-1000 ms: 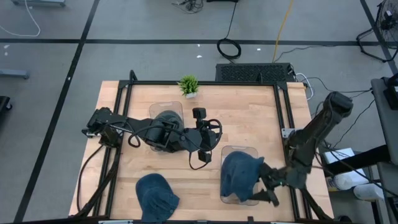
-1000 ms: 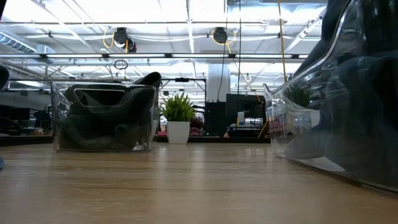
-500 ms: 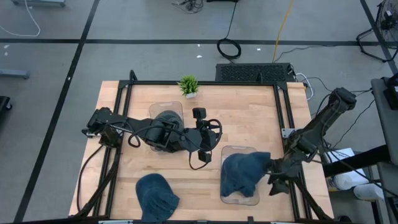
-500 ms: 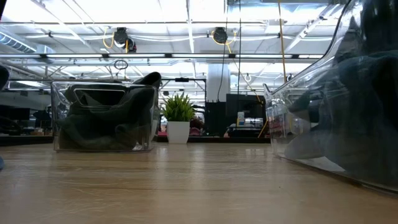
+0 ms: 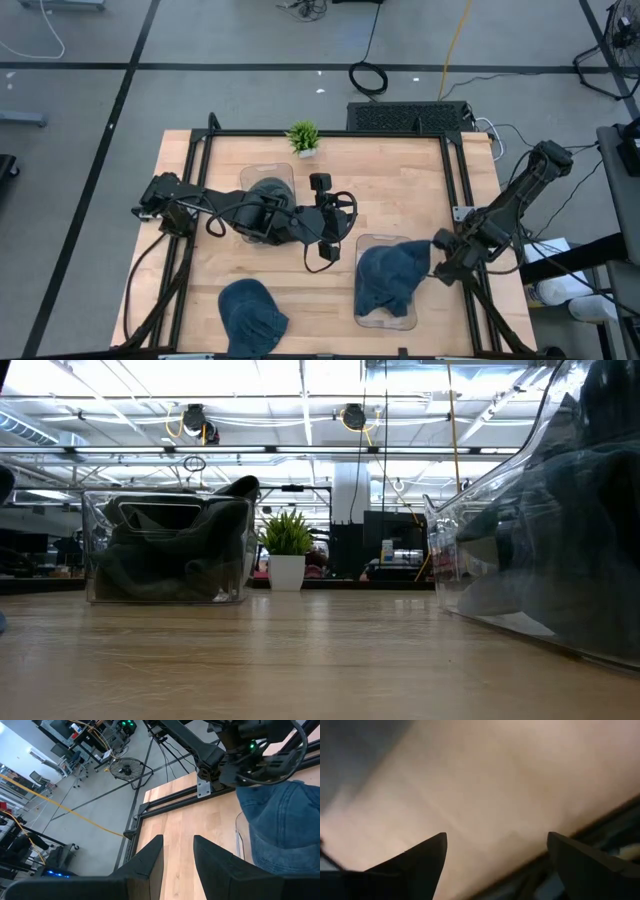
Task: Pick & Place hat
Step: Put the blue cap into the bottom transparent bin
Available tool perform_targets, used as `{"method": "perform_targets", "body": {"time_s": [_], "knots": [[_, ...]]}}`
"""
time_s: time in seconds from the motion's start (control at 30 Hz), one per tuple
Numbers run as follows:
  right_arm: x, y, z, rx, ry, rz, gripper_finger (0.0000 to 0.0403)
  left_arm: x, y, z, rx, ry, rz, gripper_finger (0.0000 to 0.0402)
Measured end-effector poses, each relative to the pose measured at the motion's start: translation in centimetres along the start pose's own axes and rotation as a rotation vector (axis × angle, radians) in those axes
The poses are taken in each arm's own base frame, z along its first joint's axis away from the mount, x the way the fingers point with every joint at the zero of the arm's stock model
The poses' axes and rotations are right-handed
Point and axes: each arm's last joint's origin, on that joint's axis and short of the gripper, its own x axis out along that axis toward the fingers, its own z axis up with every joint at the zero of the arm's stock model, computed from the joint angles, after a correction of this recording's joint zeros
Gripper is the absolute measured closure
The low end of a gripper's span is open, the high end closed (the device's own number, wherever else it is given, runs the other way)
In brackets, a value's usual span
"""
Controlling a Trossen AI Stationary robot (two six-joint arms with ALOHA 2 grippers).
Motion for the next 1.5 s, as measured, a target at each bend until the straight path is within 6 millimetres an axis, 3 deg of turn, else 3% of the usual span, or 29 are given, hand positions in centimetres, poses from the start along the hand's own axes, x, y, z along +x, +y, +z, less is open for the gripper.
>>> {"method": "perform_targets", "body": {"time_s": [0.23, 0.5, 0.87, 1.13, 1.5], "knots": [[-0.1, -0.3, 0.7, 0.065, -0.232, -0.020, 0.0070, 0.0, 0.0, 0.0, 0.000, 0.000, 0.000, 0.0286], [-0.6, -0.4, 1.7, 0.045, -0.643, -0.007, 0.0070, 0.0, 0.0, 0.0, 0.000, 0.000, 0.000, 0.0286], [-0.9, -0.5, 2.2, -0.054, -0.838, -0.040, 0.0070, 0.0, 0.0, 0.0, 0.000, 0.001, 0.000, 0.0286], [-1.2, 0.8, 2.0, -0.241, -0.914, 0.005, 0.0070, 0.0, 0.0, 0.0, 0.000, 0.000, 0.000, 0.0286], [-2.6, 4.0, 1.0, -0.690, -1.018, 0.144, 0.0070, 0.0, 0.0, 0.0, 0.000, 0.000, 0.000, 0.0286]]}}
